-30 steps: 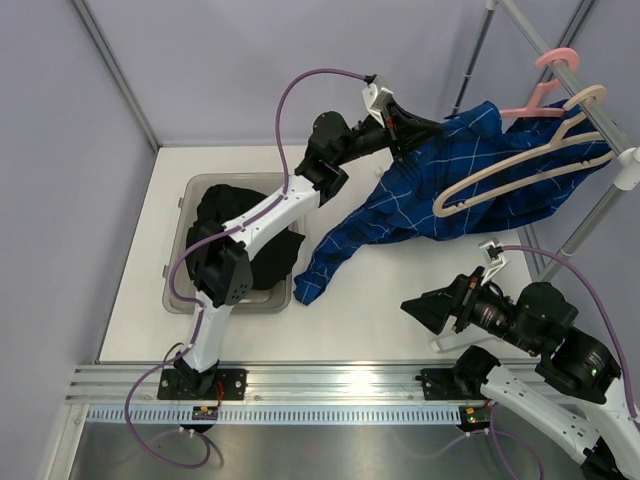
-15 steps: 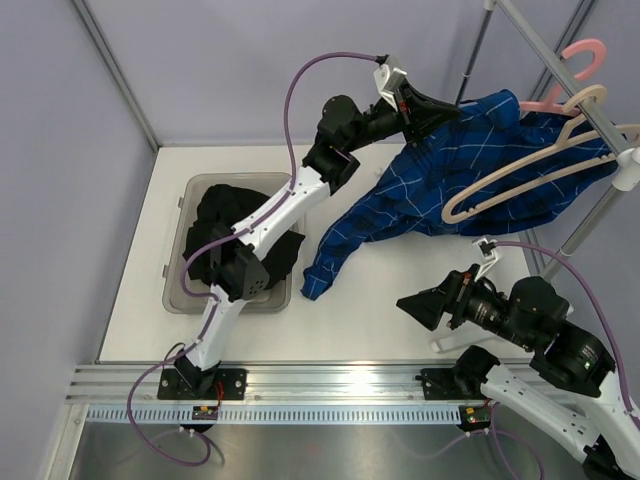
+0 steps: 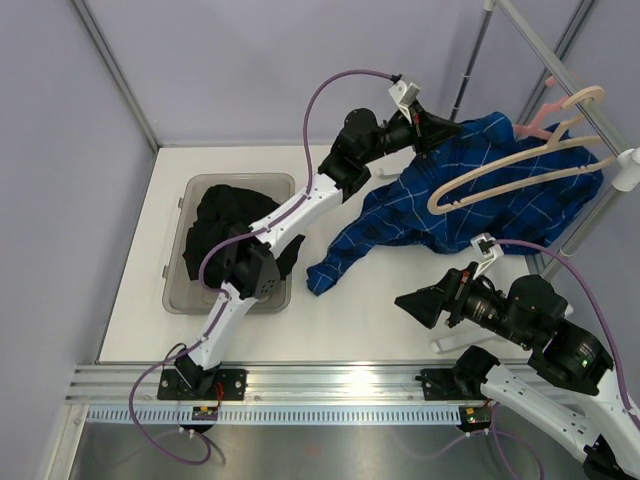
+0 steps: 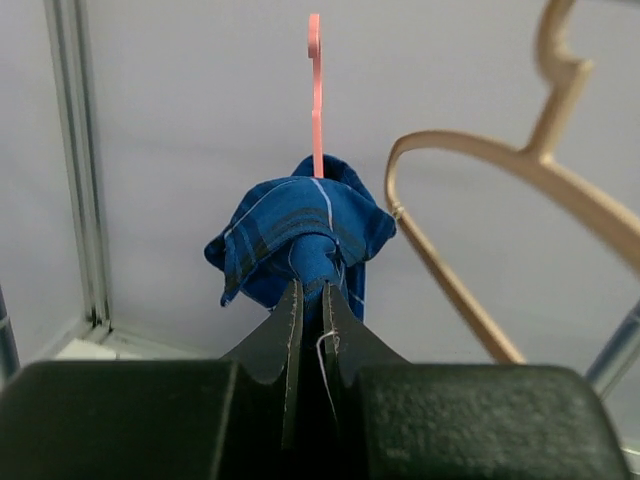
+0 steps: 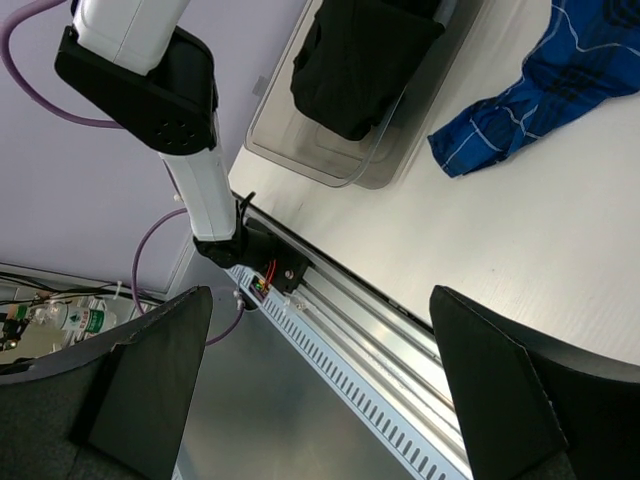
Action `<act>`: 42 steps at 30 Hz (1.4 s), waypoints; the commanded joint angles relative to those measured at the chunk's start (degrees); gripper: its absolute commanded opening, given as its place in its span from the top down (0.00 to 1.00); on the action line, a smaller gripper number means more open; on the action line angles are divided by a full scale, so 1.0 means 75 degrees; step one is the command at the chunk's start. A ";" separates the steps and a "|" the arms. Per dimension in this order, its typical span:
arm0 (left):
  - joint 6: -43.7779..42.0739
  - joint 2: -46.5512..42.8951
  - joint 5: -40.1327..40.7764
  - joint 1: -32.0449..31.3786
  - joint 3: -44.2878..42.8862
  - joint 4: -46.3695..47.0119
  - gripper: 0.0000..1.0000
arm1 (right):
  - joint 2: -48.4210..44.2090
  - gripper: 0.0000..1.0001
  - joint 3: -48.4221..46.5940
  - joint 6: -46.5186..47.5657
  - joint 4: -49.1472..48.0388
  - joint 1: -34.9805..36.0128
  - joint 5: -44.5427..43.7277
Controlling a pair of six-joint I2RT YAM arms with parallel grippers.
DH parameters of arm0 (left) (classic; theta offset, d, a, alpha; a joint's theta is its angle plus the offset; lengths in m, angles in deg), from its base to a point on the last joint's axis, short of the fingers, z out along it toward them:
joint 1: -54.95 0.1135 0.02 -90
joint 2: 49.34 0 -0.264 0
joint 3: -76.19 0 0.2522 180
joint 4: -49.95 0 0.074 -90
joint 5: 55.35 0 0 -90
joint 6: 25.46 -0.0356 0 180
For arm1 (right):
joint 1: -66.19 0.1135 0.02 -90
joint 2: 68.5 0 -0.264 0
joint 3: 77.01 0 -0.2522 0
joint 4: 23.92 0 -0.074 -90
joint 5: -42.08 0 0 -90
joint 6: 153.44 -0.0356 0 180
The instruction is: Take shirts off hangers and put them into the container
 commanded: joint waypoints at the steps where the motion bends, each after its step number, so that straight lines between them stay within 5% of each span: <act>1: -0.0110 -0.0802 0.0379 0.0224 0.0980 0.0020 1.00 | 0.0039 0.01 -0.0094 0.0032 -0.0282 0.0048 -0.0096; 7: -0.1057 -0.3369 0.1210 0.0365 0.4984 -0.0177 1.00 | 0.0085 0.01 -0.0024 0.0207 -0.0399 0.0048 -0.0050; 15: -0.1281 -0.7471 0.3015 0.0424 0.7955 -0.3104 1.00 | 0.0308 0.01 -0.0012 0.0418 -0.0703 0.0048 0.0044; 23: -0.0333 -1.0846 0.3589 -0.0150 1.1244 -0.3554 1.00 | 0.0495 0.01 0.0093 0.0512 -0.1336 0.0059 0.0419; 30: 0.0790 -1.3682 0.4666 -0.1414 1.2829 -0.4396 1.00 | 0.0647 0.01 -0.0258 0.0653 -0.1325 0.0048 0.0688; 35: 0.1764 -1.5918 0.4610 -0.1568 1.3932 -0.4539 1.00 | 0.0835 0.01 -0.0399 0.0653 -0.1371 0.0048 0.0899; 42: 0.1731 -1.6383 0.4657 -0.1568 1.4004 -0.5077 1.00 | 0.0788 0.01 0.0070 0.0407 -0.1829 0.0048 0.1192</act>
